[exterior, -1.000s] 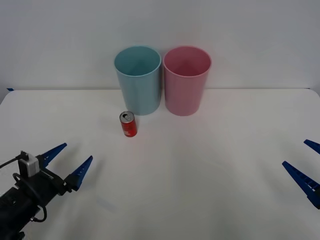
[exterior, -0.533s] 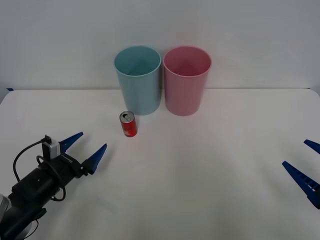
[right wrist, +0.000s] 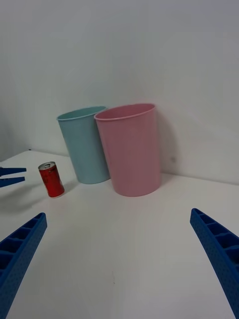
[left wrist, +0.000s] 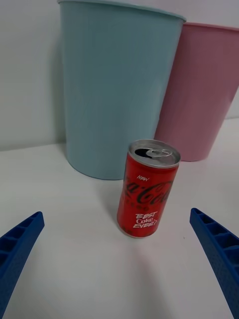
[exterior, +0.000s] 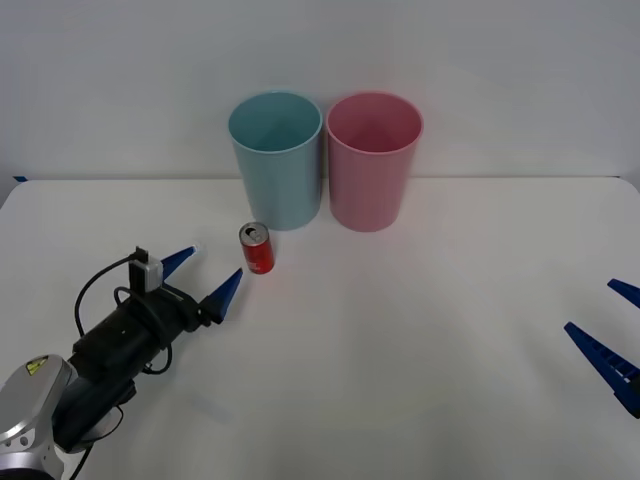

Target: Grasp the object on the table and drop it into the matching bin: aluminum can to the light blue bin, PET bottle to the pink bin.

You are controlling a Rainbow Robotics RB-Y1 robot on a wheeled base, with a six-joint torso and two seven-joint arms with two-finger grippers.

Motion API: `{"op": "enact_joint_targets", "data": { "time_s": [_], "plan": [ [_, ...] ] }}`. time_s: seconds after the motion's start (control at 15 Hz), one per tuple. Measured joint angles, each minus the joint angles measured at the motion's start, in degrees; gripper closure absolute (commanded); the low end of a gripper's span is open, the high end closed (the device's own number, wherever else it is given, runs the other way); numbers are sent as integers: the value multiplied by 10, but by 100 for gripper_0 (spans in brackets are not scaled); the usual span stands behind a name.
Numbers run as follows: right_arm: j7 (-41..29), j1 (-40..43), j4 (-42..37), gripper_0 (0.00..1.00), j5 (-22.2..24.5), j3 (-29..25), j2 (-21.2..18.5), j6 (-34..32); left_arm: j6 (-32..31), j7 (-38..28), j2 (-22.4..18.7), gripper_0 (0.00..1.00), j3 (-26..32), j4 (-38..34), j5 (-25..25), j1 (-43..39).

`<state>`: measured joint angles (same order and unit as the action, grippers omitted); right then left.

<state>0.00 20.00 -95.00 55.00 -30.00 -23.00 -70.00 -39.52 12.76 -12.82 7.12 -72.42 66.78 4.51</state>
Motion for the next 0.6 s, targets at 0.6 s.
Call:
{"op": "enact_joint_targets", "data": {
  "time_s": [0.6],
  "plan": [
    [0,0,0,0,0,0,0,0,73,6,34,0,-40,0,26,16]
  ]
}}
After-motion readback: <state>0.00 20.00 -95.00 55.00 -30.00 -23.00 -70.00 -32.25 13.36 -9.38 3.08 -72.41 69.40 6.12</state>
